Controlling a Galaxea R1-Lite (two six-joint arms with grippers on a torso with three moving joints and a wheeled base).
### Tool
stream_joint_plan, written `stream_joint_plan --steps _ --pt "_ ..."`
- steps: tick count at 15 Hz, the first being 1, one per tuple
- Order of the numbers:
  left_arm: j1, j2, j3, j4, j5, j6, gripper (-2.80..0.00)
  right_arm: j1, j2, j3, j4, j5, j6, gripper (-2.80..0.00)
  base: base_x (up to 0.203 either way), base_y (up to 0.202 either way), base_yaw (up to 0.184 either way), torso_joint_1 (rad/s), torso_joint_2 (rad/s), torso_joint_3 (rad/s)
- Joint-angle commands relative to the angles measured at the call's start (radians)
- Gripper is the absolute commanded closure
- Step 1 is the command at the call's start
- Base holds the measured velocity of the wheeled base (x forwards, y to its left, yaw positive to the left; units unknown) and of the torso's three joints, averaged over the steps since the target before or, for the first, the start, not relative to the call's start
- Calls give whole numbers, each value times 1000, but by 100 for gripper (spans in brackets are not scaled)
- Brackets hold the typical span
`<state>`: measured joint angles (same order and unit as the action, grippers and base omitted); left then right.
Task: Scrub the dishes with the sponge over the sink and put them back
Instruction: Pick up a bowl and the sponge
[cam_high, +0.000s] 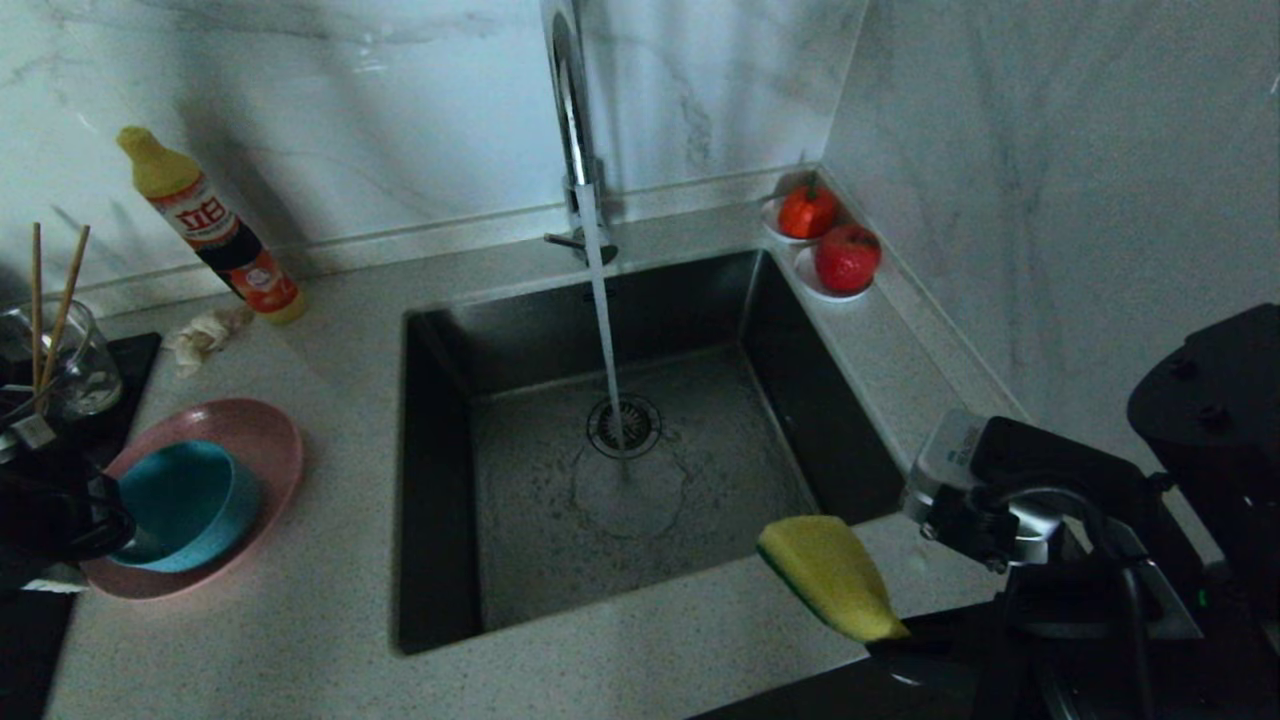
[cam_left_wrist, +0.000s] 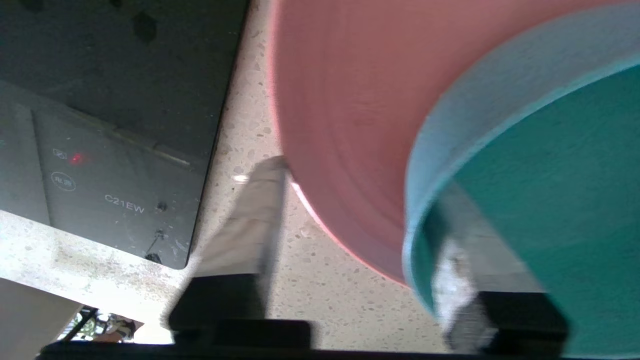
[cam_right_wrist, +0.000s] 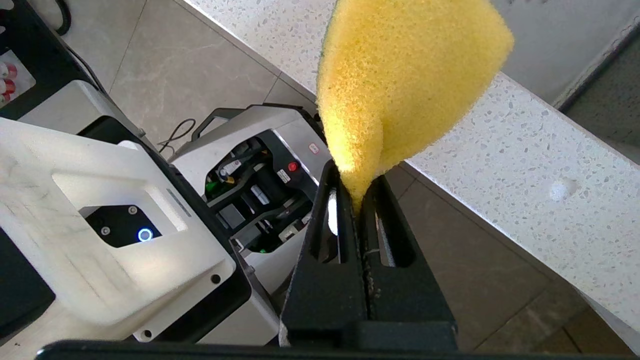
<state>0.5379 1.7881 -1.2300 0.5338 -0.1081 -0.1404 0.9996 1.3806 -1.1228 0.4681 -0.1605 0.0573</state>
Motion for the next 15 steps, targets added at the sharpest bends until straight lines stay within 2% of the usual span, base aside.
stream_joint_plan --steps 1,11,15 --pt "1 10 0 2 -2 -2 0 1 0 1 1 -1 1 0 0 0 0 0 0 0" --pt "5 -9 -14 -15 -2 -8 0 1 -2 8 2 -1 1 0 0 0 0 0 0 0" --pt "6 -45 -37 -29 -24 -30 0 1 0 9 1 -1 1 0 0 0 0 0 0 0"
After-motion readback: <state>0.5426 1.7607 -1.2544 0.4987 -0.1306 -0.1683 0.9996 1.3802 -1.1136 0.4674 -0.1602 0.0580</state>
